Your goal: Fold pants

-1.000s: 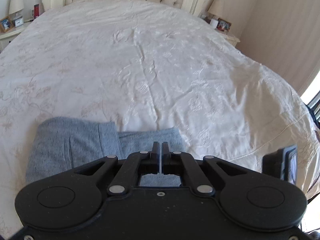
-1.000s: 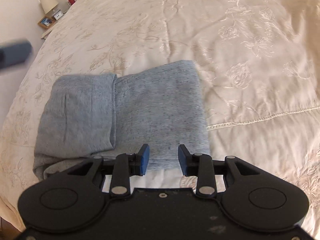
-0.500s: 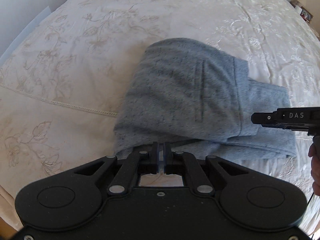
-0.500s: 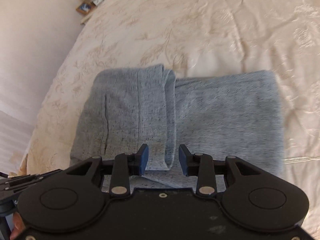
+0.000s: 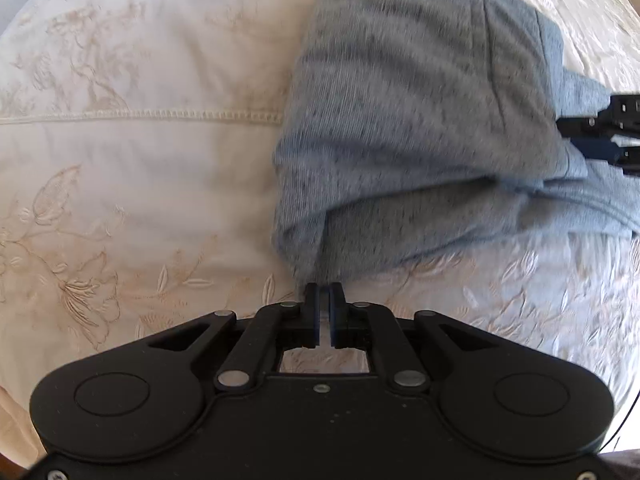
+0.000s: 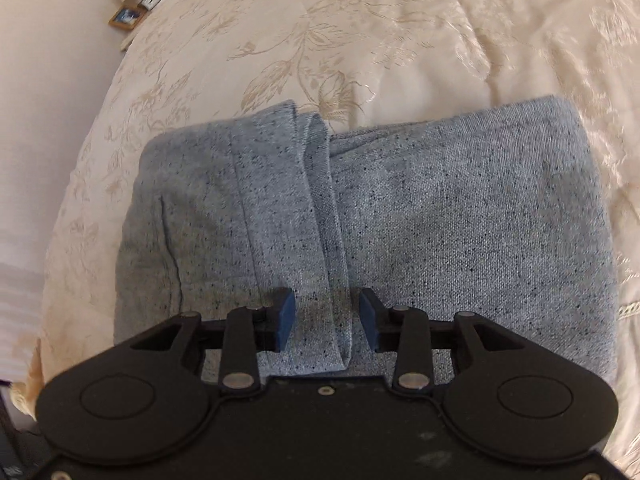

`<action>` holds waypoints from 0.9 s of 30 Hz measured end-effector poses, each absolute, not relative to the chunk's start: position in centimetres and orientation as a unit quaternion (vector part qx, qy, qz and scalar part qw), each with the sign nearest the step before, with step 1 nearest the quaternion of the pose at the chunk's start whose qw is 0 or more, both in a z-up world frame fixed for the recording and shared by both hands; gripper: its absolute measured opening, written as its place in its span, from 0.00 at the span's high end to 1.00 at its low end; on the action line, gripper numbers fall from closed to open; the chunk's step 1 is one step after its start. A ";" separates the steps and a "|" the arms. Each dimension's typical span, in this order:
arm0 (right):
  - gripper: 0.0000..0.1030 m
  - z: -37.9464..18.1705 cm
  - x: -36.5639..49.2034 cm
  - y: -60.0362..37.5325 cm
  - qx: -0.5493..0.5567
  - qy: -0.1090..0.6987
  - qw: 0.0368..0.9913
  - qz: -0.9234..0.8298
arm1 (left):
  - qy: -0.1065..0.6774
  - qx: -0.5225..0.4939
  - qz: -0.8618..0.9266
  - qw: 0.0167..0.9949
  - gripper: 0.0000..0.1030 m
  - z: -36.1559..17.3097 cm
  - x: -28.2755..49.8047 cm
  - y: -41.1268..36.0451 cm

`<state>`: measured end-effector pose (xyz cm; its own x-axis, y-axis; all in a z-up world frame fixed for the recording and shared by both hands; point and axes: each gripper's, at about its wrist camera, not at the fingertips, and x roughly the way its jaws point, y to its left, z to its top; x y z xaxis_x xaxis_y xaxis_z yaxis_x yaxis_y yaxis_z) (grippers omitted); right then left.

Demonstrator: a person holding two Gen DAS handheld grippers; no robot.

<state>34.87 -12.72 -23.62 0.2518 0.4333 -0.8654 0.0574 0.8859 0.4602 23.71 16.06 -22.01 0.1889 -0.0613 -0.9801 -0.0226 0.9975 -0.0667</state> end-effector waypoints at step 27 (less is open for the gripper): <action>0.57 -23.9 33.9 -12.8 0.193 0.585 0.773 0.151 | 0.633 -0.022 -0.009 0.774 0.86 -23.2 23.2 16.1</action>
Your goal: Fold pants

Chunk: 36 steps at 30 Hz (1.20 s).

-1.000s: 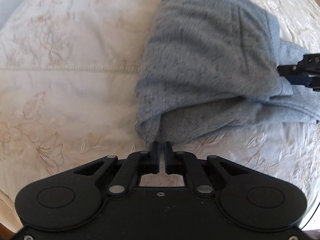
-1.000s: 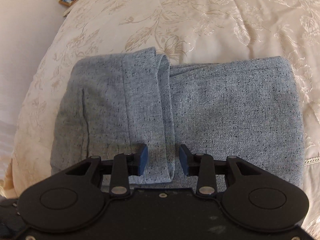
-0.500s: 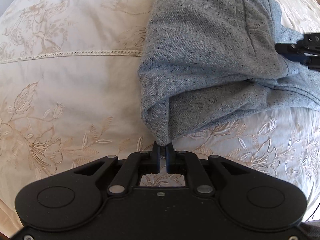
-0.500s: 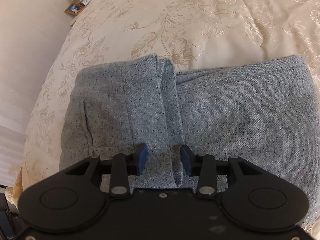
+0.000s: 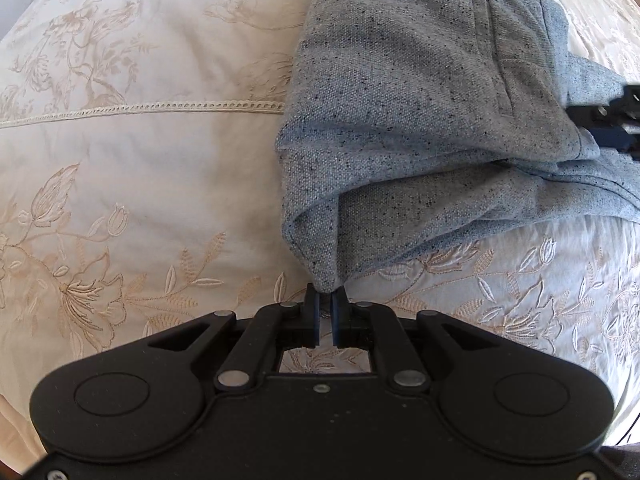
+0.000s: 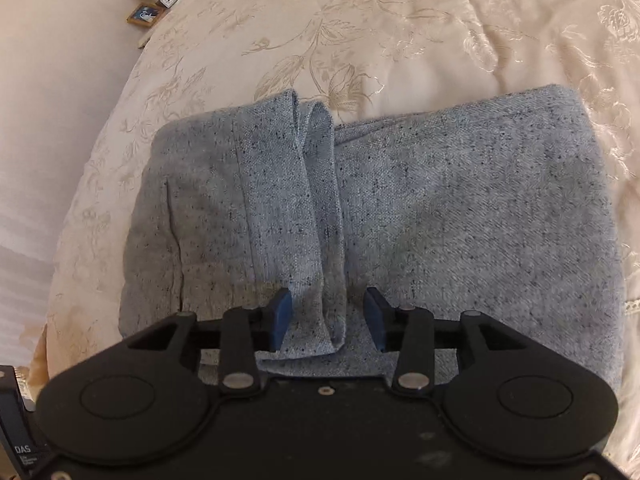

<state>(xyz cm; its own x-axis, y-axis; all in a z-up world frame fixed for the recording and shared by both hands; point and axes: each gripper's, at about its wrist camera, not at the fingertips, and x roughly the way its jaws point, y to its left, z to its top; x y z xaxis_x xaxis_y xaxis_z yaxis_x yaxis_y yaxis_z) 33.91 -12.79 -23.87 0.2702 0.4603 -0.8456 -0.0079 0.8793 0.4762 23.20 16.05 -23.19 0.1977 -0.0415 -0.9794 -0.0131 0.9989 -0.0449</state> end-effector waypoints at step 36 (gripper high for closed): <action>0.94 -10.1 34.1 -18.5 0.143 0.512 0.829 0.172 | 0.546 0.033 -0.009 0.837 0.85 -21.0 21.4 10.3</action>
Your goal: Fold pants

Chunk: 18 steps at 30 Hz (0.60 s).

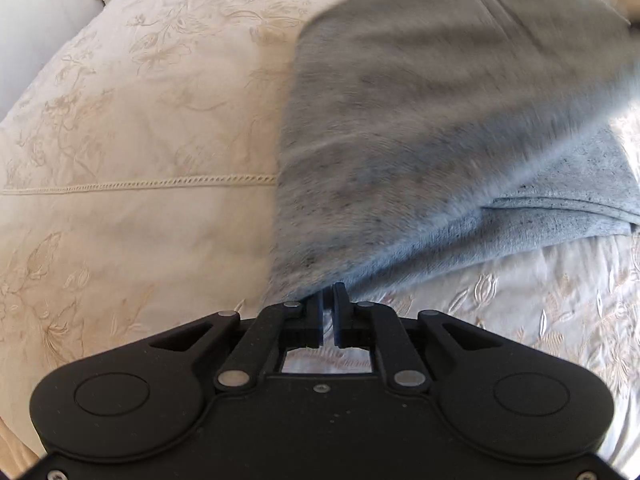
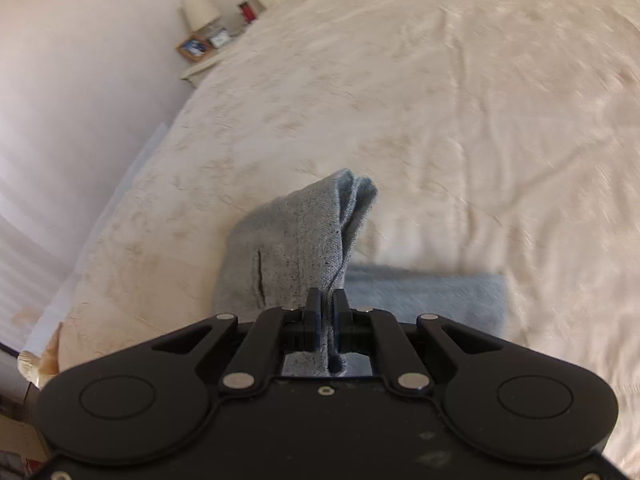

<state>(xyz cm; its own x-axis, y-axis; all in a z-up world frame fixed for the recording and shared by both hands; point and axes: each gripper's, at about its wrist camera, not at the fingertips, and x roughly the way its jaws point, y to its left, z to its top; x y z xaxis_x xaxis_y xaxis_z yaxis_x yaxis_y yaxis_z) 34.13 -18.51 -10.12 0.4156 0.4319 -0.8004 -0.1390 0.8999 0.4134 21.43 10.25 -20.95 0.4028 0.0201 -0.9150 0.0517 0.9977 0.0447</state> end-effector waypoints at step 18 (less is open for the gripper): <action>0.94 -12.9 30.4 -21.6 0.151 0.510 0.842 0.089 | 0.450 0.010 -0.110 0.886 0.84 -10.0 23.8 9.7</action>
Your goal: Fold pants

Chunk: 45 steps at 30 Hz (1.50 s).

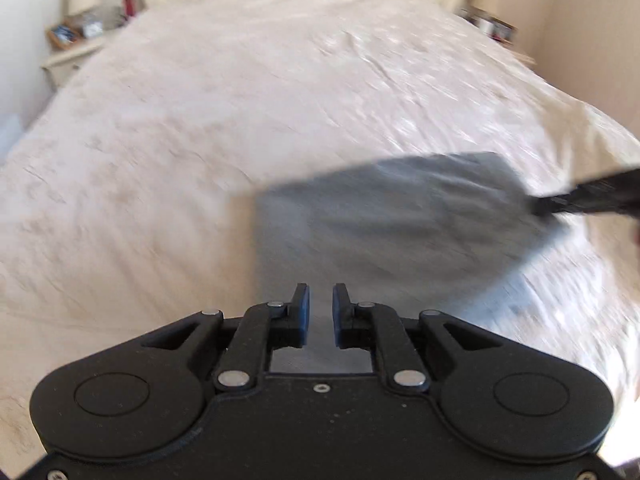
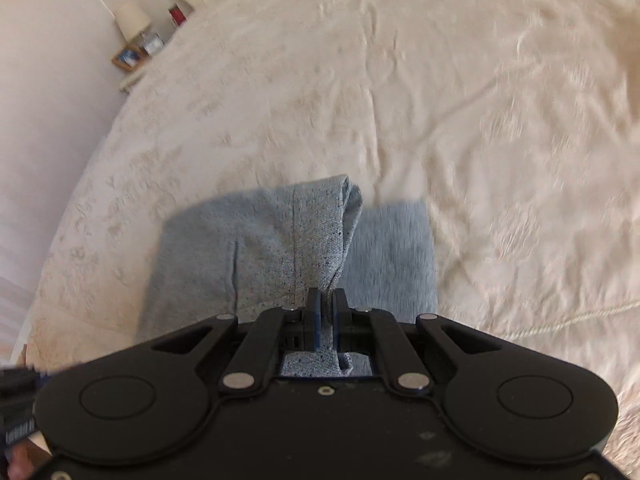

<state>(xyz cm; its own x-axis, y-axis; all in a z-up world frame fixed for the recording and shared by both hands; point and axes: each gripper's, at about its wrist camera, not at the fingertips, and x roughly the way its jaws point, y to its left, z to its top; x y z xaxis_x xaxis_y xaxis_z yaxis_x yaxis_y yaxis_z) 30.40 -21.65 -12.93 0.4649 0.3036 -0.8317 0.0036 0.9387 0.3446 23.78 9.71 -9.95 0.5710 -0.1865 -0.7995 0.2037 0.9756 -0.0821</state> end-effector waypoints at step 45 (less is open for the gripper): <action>0.62 -22.2 37.0 -19.9 0.026 0.537 0.843 0.013 | 0.562 -0.007 -0.069 0.824 0.72 -19.3 33.4 10.2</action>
